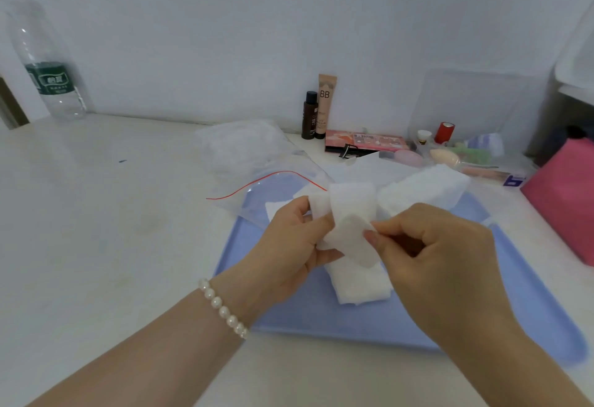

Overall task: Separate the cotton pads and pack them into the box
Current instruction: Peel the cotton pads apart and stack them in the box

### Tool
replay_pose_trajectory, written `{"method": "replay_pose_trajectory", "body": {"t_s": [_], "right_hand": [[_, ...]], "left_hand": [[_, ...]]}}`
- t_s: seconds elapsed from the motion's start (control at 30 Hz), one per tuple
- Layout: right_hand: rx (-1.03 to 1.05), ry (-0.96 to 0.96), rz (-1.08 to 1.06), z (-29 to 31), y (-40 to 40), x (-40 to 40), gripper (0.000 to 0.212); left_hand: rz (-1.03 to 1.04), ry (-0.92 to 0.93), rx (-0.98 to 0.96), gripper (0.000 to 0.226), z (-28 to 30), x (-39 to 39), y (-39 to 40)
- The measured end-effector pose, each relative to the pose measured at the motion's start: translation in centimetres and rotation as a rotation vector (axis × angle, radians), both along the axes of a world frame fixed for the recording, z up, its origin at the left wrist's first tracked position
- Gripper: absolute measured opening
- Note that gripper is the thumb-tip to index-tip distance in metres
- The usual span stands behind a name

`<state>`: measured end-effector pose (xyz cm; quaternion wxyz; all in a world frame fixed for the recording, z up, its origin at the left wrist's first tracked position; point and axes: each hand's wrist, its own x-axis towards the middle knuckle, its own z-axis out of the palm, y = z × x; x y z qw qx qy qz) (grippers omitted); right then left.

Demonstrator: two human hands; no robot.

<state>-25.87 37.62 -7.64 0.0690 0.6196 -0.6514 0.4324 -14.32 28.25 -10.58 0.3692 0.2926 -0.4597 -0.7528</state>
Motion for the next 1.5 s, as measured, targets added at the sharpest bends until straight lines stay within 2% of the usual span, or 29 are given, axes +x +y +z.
{"method": "replay_pose_trajectory", "body": {"t_s": [0.2,0.33,0.4,0.47,0.53,0.57,0.6,0.7,0.73,0.9,0.97,1.03,1.07,1.13,1.37,1.5], "right_hand": [[0.05,0.083,-0.041,-0.7,-0.3,0.1,0.014],[0.001,-0.043,-0.063,0.2,-0.1,-0.3,0.008],[-0.012,-0.207,-0.048,1.3,0.0,-0.9,0.017],[0.001,-0.532,0.059,2.6,0.2,-1.7,0.024],[0.086,-0.87,0.233,3.4,0.4,-2.9,0.006],[0.144,-0.983,0.275,3.5,0.4,-3.4,0.014],[0.212,-1.068,0.314,3.7,0.4,-3.7,0.021],[0.326,-1.222,0.355,3.5,0.2,-3.9,0.011],[0.349,-1.255,0.354,3.4,0.1,-3.9,0.015],[0.317,-1.249,0.334,2.5,-0.5,-3.9,0.01],[0.238,-1.212,0.335,2.2,-0.7,-3.5,0.02],[0.163,-1.125,0.328,1.7,-0.7,-2.8,0.017],[0.144,-1.053,0.323,1.6,-0.7,-2.2,0.012],[0.126,-0.924,0.295,1.3,-0.6,-1.2,0.018],[0.179,-0.818,0.251,0.8,-0.5,0.0,0.021],[0.23,-0.862,0.244,1.2,-0.4,0.1,0.025]], "left_hand": [[-0.019,-0.027,-0.012,0.035,0.1,0.1,-0.1],[0.019,0.014,0.031,0.029,0.4,0.4,-0.4],[0.034,0.011,0.047,0.027,0.6,0.5,-0.6],[0.031,-0.007,0.064,0.022,0.7,0.7,-0.8],[0.008,-0.012,0.082,0.019,1.1,1.1,-0.9],[-0.023,0.001,0.097,0.021,1.4,1.4,-1.1],[-0.068,0.022,0.117,0.025,1.7,1.8,-1.2],[-0.22,0.092,0.187,0.037,2.8,3.0,-1.5],[-0.252,0.106,0.201,0.04,3.0,3.2,-1.5],[-0.247,0.02,0.169,0.045,2.3,2.5,-1.2],[-0.201,-0.046,0.094,0.041,1.7,1.8,-1.0],[-0.159,-0.071,0.057,0.029,1.2,1.3,-0.7],[-0.146,-0.075,0.048,0.027,1.0,1.1,-0.5],[-0.121,-0.072,0.031,0.029,0.6,0.8,-0.3],[-0.092,-0.006,0.011,0.024,0.7,0.8,-0.7],[-0.093,0.019,0.022,0.025,0.7,1.0,-0.9]]}}
